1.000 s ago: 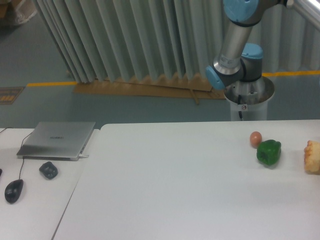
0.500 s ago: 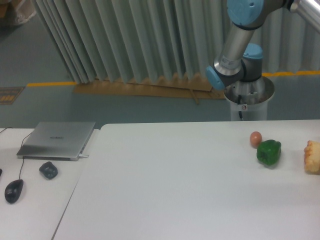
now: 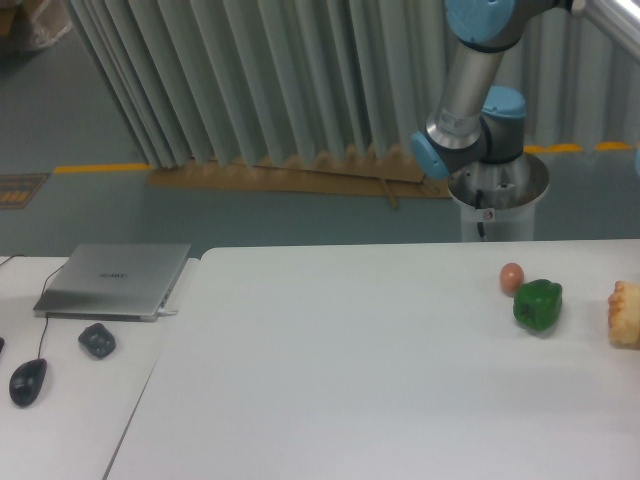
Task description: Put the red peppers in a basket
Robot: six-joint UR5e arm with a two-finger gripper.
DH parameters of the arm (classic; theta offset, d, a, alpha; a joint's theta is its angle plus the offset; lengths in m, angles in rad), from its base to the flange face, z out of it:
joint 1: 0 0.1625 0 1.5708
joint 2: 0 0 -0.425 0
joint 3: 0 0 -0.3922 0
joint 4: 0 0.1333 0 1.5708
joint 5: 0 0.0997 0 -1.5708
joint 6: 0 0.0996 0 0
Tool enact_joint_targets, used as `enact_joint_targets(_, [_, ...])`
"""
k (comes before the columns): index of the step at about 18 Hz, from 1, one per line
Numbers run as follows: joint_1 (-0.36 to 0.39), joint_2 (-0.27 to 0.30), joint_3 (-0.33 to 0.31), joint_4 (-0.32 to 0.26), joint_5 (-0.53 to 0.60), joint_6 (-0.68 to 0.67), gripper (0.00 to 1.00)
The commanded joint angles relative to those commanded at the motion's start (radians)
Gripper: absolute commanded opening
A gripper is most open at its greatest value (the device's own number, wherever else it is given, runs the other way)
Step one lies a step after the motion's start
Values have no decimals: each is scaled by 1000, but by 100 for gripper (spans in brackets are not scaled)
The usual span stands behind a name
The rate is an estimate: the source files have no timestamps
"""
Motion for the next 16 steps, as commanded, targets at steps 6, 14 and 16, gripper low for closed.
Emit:
enact_joint_targets(6, [-86, 26, 3, -61, 2, -87, 100])
enact_joint_targets(14, [-169, 71, -60, -126, -29, -154, 100])
enact_joint_targets(16, [-170, 80, -60, -127, -31, -166, 100])
